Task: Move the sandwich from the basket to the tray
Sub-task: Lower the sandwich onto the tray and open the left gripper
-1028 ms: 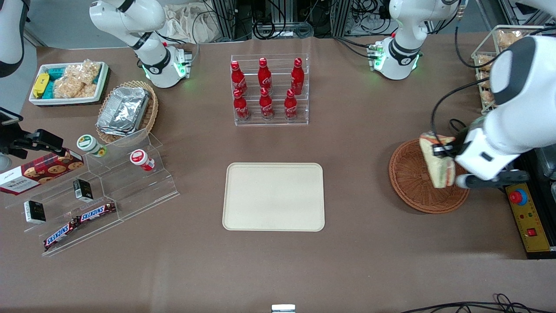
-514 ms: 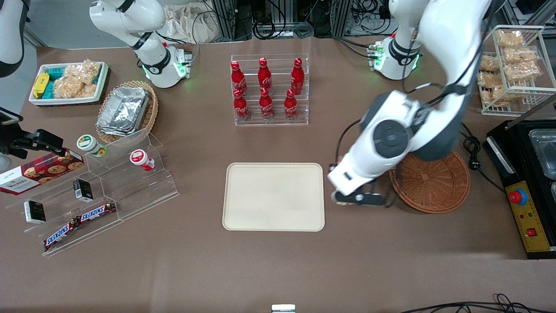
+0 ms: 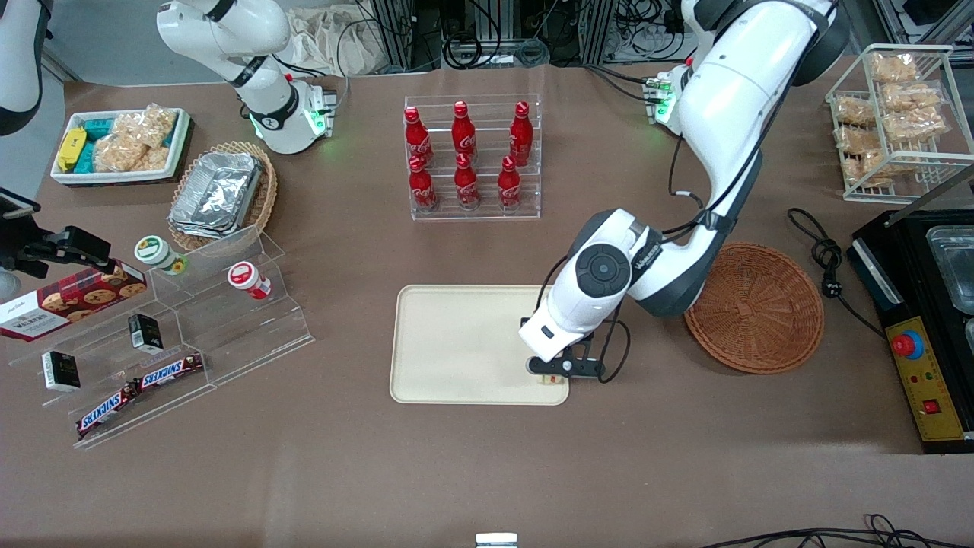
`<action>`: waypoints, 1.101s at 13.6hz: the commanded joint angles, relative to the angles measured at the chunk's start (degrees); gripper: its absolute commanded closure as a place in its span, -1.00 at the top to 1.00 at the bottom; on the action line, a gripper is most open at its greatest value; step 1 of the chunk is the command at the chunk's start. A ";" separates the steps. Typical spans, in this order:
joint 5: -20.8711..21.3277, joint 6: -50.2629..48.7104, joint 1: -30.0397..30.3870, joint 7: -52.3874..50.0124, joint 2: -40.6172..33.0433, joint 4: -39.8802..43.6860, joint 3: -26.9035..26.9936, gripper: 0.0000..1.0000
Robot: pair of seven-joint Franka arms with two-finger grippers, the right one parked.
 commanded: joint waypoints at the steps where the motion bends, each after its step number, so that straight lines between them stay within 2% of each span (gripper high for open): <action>1: 1.81 1.44 -0.71 -0.64 2.77 1.55 0.21 -0.95; 3: 3.39 1.53 -0.80 -1.25 3.48 1.55 0.21 -0.76; 5: 3.39 1.44 -0.71 -1.60 3.48 1.55 0.12 0.33; 6: 3.48 1.44 -0.80 -2.47 3.48 1.55 0.12 0.71; 7: 3.48 1.44 -0.80 -3.70 3.48 1.55 0.12 0.97; 10: 3.48 -0.57 -0.80 -6.34 2.52 1.90 0.12 0.98; 13: 3.22 -11.36 -0.10 -6.44 -2.39 4.87 0.12 0.98; 15: 2.43 -14.36 3.39 -6.26 -6.61 5.86 -0.05 0.98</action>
